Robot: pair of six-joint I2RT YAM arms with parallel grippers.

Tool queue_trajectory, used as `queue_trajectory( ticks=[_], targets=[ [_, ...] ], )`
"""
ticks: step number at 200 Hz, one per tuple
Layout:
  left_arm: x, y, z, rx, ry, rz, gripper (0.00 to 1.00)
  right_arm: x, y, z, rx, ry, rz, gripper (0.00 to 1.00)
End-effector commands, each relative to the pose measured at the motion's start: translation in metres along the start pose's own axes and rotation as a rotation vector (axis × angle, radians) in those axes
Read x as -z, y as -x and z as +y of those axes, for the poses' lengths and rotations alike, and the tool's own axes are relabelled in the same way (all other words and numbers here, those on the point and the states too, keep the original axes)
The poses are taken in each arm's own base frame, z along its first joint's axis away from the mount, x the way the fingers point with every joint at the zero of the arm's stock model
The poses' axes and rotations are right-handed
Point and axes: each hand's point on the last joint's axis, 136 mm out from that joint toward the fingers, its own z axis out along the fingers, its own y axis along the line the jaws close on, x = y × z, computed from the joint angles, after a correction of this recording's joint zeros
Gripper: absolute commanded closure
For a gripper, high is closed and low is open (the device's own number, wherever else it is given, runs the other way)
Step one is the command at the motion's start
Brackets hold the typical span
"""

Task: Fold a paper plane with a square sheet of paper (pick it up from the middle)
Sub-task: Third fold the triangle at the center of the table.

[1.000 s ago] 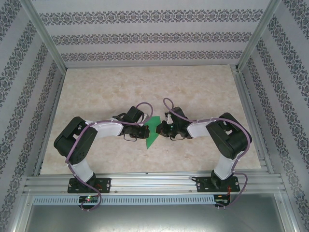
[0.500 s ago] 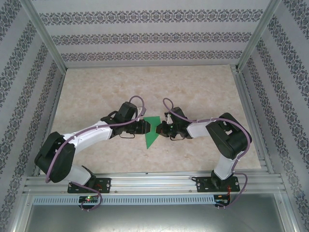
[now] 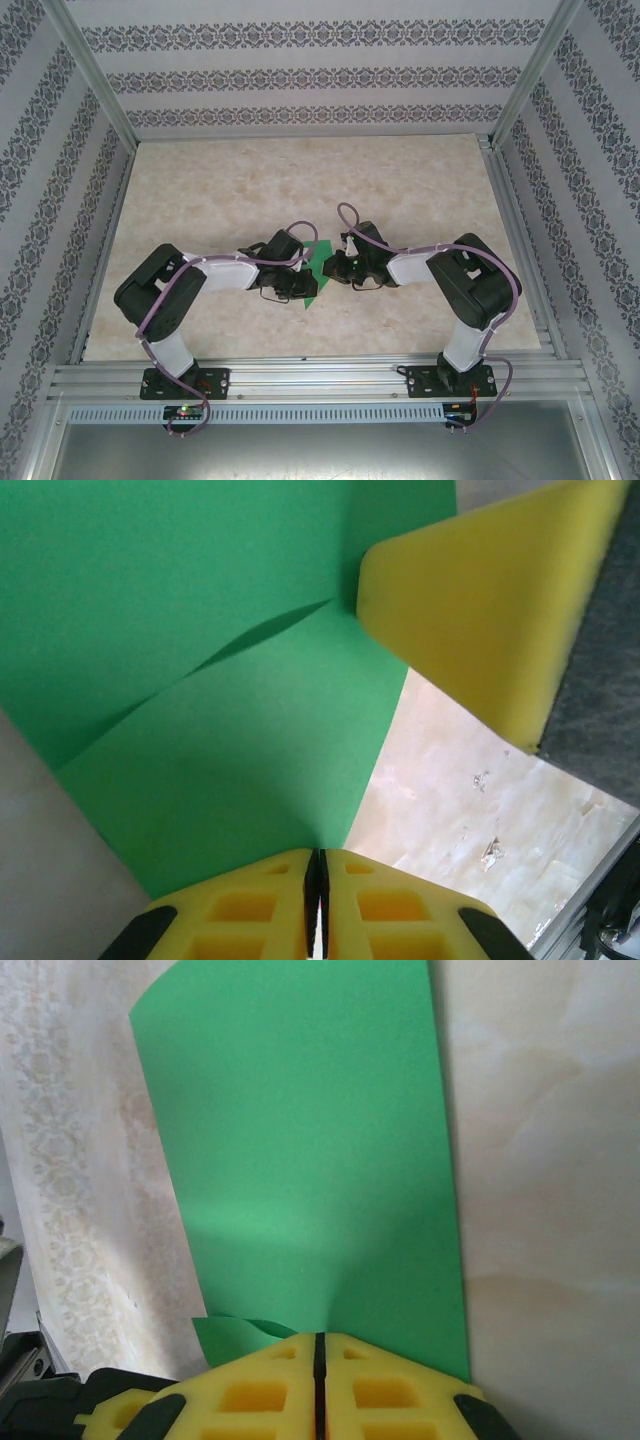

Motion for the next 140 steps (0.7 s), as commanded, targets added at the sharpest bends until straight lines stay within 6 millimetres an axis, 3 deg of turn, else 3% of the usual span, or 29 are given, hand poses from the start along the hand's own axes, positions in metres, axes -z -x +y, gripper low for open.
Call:
queue_trajectory(
  ticks=[1,51,88,112,140],
  targets=[
    [-0.004,-0.002,0.022,0.019,0.084,-0.008,0.86,-0.002,-0.008,-0.032,-0.035,-0.119,0.008,0.9],
    [-0.002,-0.003,0.022,-0.005,0.088,-0.003,0.86,0.012,-0.002,0.017,0.051,0.007,-0.004,0.86],
    [0.0,0.0,0.017,-0.025,0.077,-0.014,0.87,0.015,-0.009,0.034,0.073,0.067,0.01,0.88],
    [0.0,0.001,0.016,-0.026,0.071,-0.017,0.86,0.006,-0.016,0.033,0.062,0.066,0.034,0.9],
    [0.001,0.002,0.015,-0.027,0.068,-0.023,0.86,-0.004,-0.015,0.012,0.022,0.011,0.026,0.92]
  ],
)
